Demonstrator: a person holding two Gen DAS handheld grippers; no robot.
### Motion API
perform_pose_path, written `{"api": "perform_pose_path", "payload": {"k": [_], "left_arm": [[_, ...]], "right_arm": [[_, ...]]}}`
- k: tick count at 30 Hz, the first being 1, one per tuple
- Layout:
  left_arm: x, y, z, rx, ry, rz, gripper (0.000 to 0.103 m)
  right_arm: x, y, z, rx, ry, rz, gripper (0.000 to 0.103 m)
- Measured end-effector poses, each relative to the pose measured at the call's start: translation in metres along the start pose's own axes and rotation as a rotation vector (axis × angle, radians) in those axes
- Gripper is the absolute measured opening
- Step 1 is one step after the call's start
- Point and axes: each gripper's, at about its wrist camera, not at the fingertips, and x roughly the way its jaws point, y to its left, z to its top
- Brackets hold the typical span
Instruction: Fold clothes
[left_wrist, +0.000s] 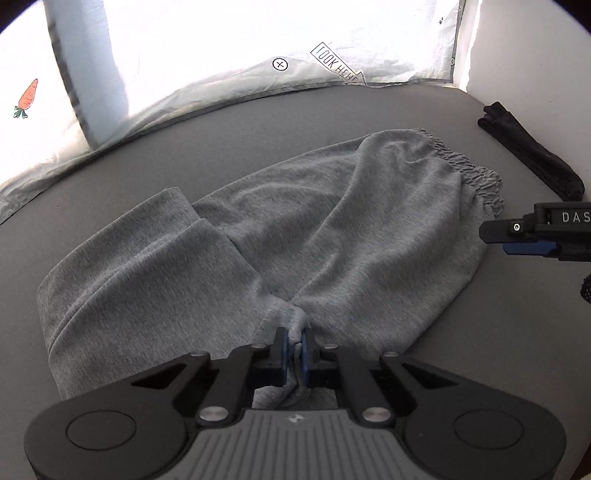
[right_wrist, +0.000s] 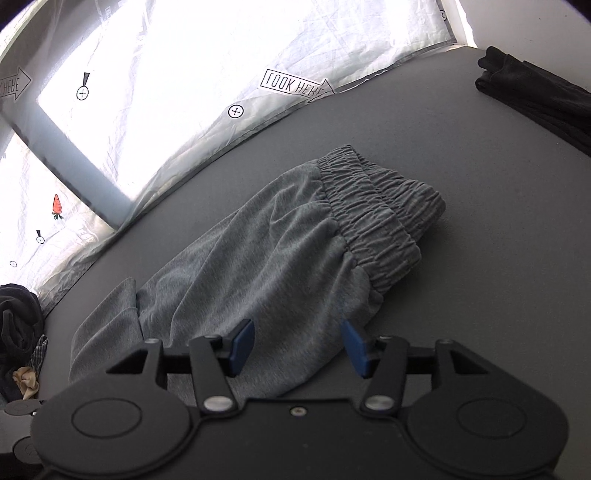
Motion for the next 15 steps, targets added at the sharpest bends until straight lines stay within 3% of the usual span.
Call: {"api": "perform_pose_path", "payload": {"k": [4,7,10,13,15], "left_arm": [[-0.024,0.004,0.013,-0.064,-0.083,-0.075,0.005],[-0.028,-0.018,0.021,0.021,-0.095,-0.136,0.005],[-0.003,-0.043,0.013,0.111,0.002,-0.155,0.009],[0.016,-0.045,0.003,0.085,0.090,-0.117,0.013],[0.011,-0.034,0.004,0.035,0.078,-0.165,0.022]], "right_arm": [[-0.001,-0.005,-0.006,0.028,0.011,-0.004,0.055],[-0.003,-0.008,-0.005,0.035,0.004,-0.011,0.055],[-0.002,-0.011,-0.002,0.046,0.002,-0.025,0.055],[-0.003,-0.016,0.003,0.075,-0.008,-0.028,0.055],[-0.005,-0.020,0.007,0.089,-0.022,-0.032,0.058]]}}
